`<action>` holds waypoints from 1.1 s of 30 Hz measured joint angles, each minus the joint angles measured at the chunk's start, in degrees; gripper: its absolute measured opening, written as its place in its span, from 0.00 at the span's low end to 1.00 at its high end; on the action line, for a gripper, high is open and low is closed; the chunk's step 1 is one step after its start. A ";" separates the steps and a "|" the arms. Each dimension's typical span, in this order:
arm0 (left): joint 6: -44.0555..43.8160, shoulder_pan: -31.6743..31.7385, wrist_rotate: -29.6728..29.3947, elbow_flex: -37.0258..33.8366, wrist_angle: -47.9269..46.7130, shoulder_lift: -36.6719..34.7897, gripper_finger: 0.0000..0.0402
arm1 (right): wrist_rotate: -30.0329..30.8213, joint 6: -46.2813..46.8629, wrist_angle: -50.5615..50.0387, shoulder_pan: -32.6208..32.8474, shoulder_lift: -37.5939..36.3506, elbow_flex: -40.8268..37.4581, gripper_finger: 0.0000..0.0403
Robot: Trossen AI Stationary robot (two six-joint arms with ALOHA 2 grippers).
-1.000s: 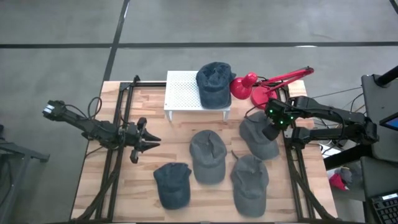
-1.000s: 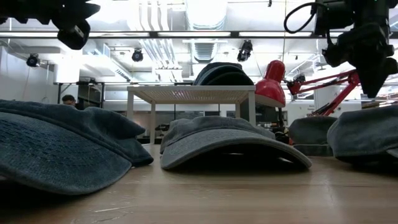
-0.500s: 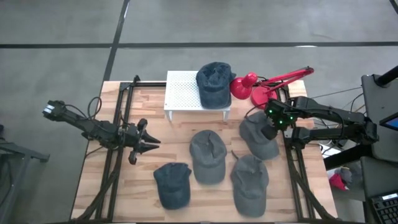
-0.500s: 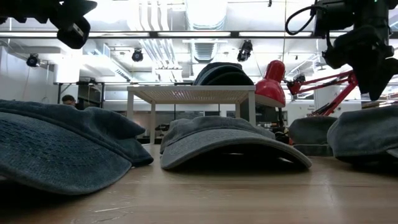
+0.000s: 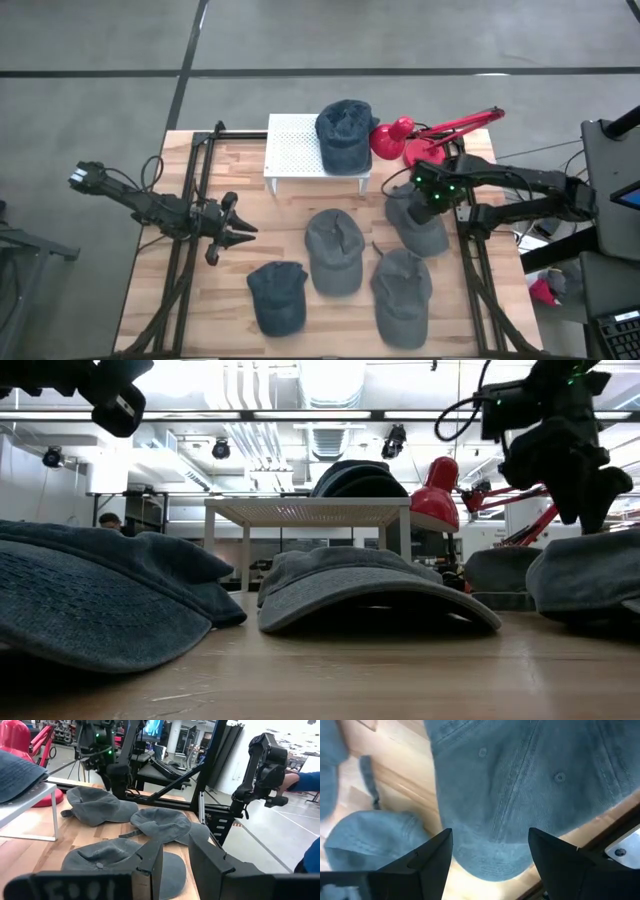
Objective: Pick & Place hat
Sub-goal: Stack the blue cap on top of the blue cap on the shelf
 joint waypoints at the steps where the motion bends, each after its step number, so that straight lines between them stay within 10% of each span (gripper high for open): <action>1: 0.00 0.00 0.00 0.00 0.00 0.00 0.24 | 0.00 -0.32 0.02 0.00 0.87 0.00 0.64; 33: 0.07 0.04 -0.04 0.00 -1.25 -0.28 0.24 | 0.19 2.10 7.86 0.09 4.94 -9.53 0.65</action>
